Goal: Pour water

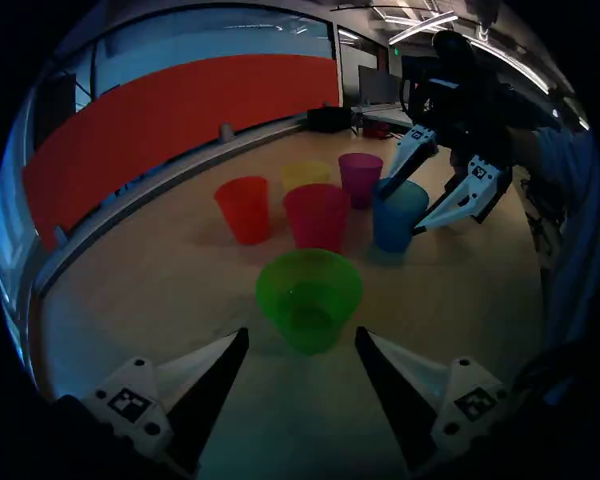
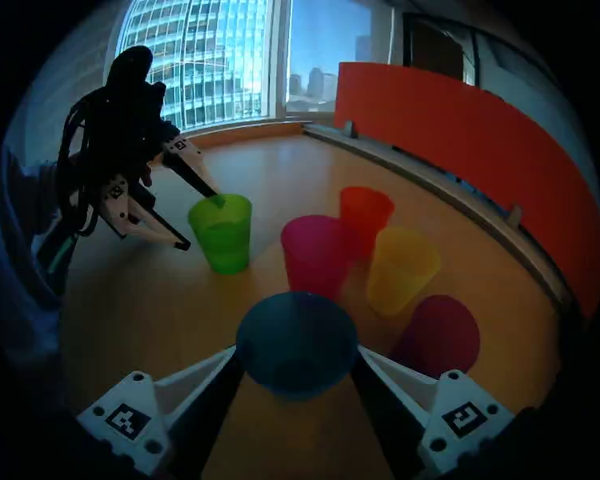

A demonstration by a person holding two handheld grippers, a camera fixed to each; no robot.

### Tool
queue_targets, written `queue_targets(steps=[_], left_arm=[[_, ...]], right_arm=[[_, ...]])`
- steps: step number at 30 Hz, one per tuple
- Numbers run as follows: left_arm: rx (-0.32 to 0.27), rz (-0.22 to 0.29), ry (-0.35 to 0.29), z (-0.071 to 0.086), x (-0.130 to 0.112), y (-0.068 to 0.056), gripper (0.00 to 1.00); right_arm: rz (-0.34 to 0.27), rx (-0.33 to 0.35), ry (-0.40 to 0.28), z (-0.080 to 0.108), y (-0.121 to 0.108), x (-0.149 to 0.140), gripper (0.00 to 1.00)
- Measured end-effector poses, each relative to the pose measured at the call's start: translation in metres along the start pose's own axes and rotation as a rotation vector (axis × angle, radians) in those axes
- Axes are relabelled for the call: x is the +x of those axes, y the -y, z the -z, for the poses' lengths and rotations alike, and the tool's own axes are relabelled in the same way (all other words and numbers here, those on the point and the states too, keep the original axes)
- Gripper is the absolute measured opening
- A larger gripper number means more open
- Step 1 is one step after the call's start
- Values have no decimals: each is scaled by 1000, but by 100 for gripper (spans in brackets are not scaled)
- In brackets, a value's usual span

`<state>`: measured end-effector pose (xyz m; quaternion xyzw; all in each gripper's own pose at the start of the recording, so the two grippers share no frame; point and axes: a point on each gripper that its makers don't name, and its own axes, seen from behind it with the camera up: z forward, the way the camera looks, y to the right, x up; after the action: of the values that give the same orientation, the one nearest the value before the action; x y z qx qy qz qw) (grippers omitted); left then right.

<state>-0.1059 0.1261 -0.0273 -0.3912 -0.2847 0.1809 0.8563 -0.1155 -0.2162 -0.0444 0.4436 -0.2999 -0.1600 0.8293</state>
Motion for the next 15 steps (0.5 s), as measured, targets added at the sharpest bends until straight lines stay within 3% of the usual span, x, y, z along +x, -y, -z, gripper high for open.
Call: queue_targets(steps=[8,15], left_arm=[[1,5,-8,4,0,-3,100],[6,33,-25,13,2,-5,99]], right_arm=[[-13,2,8,3,1,-3,100],[-14,-19,10,14,-1,-9,100]])
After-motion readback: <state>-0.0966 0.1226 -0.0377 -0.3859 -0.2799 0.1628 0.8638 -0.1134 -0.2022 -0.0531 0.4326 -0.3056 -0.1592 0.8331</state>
